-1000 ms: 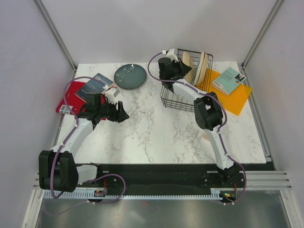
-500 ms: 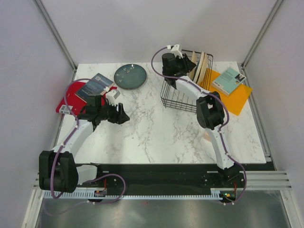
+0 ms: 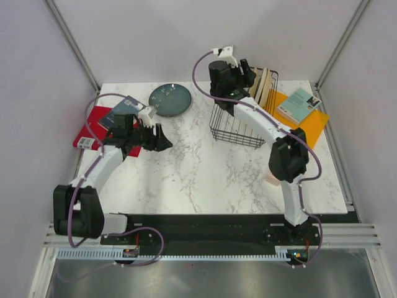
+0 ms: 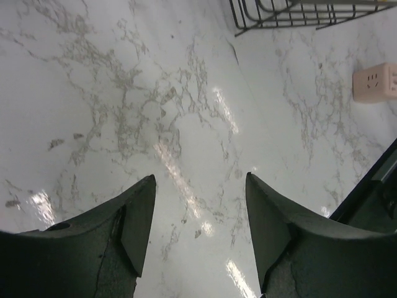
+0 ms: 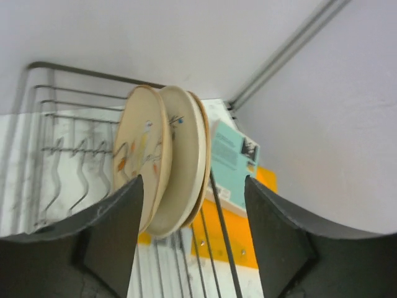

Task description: Load the plates into the dish rack

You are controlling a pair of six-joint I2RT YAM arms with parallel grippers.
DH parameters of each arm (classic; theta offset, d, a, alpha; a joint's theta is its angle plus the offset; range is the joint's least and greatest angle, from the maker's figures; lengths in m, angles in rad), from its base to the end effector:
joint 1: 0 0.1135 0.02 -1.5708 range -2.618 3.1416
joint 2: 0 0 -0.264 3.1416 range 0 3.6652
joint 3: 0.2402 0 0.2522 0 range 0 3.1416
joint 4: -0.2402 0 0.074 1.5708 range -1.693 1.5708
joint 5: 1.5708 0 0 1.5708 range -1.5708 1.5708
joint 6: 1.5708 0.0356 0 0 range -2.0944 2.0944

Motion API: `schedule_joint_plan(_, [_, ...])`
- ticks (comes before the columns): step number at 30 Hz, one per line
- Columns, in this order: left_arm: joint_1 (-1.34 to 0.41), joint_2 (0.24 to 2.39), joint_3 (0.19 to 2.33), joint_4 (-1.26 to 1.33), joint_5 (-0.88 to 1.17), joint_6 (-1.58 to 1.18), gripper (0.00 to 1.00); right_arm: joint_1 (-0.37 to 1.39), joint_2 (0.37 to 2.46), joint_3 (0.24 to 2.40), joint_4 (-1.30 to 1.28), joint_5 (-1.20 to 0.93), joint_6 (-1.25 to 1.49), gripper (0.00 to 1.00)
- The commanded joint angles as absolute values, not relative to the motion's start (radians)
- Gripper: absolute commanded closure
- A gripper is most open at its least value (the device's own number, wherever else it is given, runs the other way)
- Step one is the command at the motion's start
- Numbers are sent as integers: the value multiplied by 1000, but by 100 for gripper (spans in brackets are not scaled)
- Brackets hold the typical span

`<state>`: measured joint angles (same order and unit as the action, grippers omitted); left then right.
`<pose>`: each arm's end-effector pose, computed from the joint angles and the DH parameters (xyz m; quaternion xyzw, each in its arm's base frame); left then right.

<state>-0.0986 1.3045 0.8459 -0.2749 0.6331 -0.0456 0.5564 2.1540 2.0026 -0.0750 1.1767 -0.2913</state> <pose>0.2696 -0.0478 0.2448 0.1495 0.8646 -0.3115 0.3648 0.4437 0.2372 0.3365 0.0473 0.7354 -0.3620 0.5709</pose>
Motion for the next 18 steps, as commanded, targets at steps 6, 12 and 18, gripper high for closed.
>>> schedule_joint_plan(6, [-103,1709,1414,-300,499,-66,33,564,1824,1801,-603,470,49,24])
schedule_joint_plan(12, [-103,2098,1921,-521,333,-18,49,555,1789,1760,-664,252,29,19])
schedule_joint_plan(18, [-115,2336,2155,-542,216,-5,94,520,1747,1704,-660,224,51,19])
